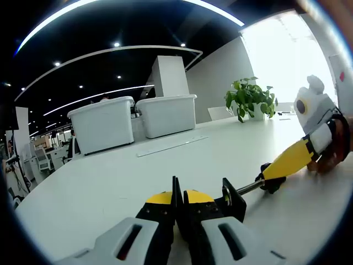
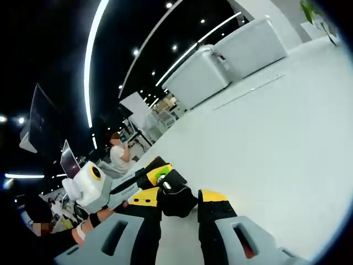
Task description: Clamp the fixed fixture on the desktop, loosen the retaining clip, secure it to the edge of the desk, and tighten the retaining clip.
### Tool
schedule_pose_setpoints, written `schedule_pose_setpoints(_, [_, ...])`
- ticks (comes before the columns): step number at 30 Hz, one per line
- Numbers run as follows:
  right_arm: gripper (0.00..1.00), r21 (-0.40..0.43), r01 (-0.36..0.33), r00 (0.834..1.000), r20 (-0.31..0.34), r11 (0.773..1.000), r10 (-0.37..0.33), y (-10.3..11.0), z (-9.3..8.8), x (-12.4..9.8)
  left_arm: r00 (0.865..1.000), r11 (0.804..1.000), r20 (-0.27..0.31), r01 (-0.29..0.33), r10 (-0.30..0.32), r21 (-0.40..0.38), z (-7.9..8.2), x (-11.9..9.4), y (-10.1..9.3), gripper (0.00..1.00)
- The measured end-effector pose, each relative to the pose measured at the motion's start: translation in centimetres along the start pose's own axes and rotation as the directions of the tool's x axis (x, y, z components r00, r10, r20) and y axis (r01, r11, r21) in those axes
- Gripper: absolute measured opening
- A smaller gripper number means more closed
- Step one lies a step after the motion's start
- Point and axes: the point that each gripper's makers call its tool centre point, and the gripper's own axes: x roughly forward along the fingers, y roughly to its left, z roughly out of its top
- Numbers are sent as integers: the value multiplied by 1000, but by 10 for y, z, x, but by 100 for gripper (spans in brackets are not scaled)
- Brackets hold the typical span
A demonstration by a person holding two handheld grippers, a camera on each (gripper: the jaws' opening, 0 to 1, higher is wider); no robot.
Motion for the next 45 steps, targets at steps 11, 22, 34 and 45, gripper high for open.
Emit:
schedule_pose_setpoints(11, [20, -324, 75, 995, 88, 943, -49, 25, -7, -14, 1000, 1000, 1, 1, -1, -3, 0, 0, -1, 6])
schedule_pose_setpoints(22, [20, -839, 235, 972, 209, 490, -110, 10, 21, 4, 1000, 1000, -1, -6, 6, -9, -1, 3, 2, 6])
schedule_pose_setpoints(34, [20, -954, 276, 959, 264, 120, -106, 15, 19, 13, 1000, 1000, -3, -7, 7, -20, -2, -3, 2, 6])
schedule_pose_setpoints(45, [20, -957, 291, 952, 287, 20, -105, 20, 17, 9, 1000, 999, -8, -8, 8, -31, -4, 8, 10, 6])
